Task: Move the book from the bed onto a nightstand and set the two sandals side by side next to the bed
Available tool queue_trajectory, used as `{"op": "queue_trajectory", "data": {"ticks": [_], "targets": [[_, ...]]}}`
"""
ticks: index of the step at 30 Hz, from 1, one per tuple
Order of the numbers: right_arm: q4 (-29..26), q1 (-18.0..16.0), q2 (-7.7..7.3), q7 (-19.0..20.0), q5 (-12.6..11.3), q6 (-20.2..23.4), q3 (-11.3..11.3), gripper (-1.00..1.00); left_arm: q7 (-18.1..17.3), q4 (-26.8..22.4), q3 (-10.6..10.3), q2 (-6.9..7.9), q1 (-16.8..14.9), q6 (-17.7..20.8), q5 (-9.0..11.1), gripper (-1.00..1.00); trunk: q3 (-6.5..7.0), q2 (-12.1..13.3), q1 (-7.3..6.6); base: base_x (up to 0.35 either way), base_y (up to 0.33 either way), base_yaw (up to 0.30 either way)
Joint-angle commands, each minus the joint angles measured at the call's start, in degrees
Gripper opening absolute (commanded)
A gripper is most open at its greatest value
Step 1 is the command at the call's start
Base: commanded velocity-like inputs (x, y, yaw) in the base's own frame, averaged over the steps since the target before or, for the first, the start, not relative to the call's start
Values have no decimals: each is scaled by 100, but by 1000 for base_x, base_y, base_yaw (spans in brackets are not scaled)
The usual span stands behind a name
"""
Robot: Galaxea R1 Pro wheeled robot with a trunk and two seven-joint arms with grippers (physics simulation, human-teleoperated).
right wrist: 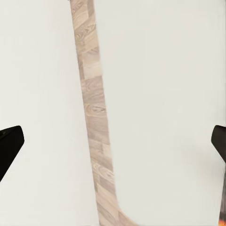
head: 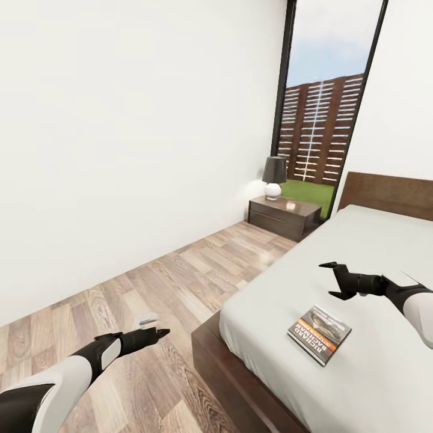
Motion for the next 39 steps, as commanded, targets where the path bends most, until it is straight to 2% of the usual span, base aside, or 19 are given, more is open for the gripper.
{"op": "queue_trajectory", "data": {"ticks": [1, 9, 25, 33, 39], "targets": [[0, 14, -2, 23, 18, 1, 1, 100, -18, -4, 44, 10, -2, 60, 27, 100, -6, -2, -1, 0, 0, 0], [1, 164, -7, 49, 19, -75, 5, 100, -25, -4, 43, 78, -2, 61, 28, 100, -6, -2, -1, 0, 0, 0], [-4, 243, -42, 73, 29, -133, 14, 100, -27, -4, 36, 92, -2, 61, 29, 100, -6, -2, -1, 0, 0, 0], [3, 245, -89, 74, 470, -201, 14, 100, -27, -4, 34, 86, -2, 55, 29, 100, -6, -2, -1, 0, 0, 0], [6, 245, -96, 74, 649, -281, 14, 100, -27, -4, 34, 78, -2, 53, 29, 100, -6, -2, -1, 0, 0, 0]]}}
